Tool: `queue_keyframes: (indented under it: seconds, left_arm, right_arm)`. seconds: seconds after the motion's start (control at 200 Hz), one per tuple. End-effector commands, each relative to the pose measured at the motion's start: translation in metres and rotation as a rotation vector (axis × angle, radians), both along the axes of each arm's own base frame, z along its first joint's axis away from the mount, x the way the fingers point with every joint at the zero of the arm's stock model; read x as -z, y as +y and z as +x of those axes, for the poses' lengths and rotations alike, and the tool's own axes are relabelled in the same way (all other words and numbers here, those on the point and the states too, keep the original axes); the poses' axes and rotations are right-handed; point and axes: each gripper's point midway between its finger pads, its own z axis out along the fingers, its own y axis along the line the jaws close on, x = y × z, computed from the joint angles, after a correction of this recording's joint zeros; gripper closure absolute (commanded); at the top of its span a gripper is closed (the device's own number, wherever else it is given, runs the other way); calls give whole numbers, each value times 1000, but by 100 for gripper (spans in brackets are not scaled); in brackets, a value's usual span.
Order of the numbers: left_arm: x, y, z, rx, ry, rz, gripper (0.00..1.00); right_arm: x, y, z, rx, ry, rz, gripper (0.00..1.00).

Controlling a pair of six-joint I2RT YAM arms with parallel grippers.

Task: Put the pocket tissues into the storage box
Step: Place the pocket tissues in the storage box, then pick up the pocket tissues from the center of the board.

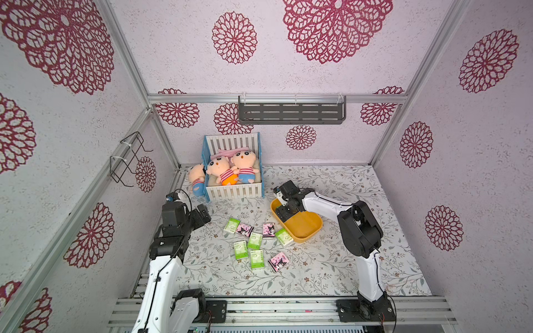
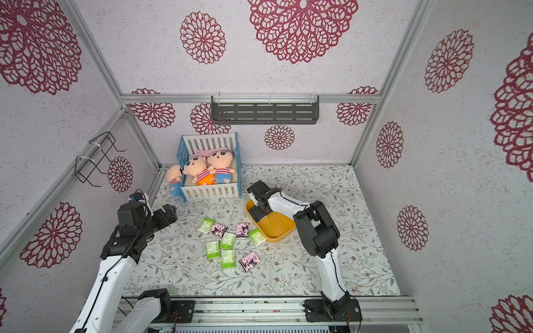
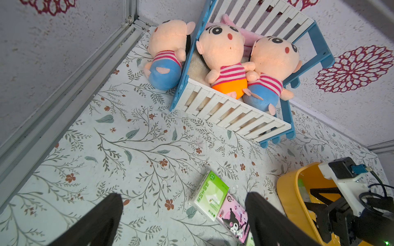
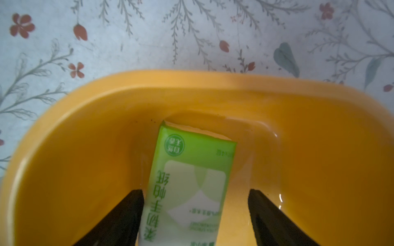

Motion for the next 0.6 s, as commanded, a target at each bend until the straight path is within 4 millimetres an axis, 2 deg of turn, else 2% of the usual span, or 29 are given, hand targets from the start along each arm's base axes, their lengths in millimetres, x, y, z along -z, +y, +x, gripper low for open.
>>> queue_keyframes:
  seconds: [0.0, 0.08, 0.15, 0.25, 0.34, 0.475, 0.53, 0.591]
  left_arm:
    - [-6, -2, 1, 15, -7, 10, 3]
    - [-7, -2, 1, 14, -9, 10, 3]
    - [-8, -2, 0, 14, -10, 10, 3]
    - [-5, -2, 0, 12, -7, 5, 3]
    - [-3, -3, 0, 11, -8, -6, 3]
    - [-1, -5, 0, 10, -7, -20, 3]
    - [-1, -5, 1, 10, -10, -25, 3]
    - [-2, -5, 2, 9, -15, -28, 3]
  right_arm:
    - [-83, 1, 21, 42, -176, 83, 16]
    - [-111, -4, 20, 69, -222, 96, 15]
    - [-130, -2, 9, 66, -235, 116, 16]
    - [-147, 8, -22, 29, -261, 136, 16]
    - [-152, 22, -56, -17, -248, 179, 16]
    - [-144, 58, -115, -122, -157, 301, 16]
    - [-128, 70, -136, -156, -104, 322, 16]
    - [-107, 74, -150, -164, -52, 314, 17]
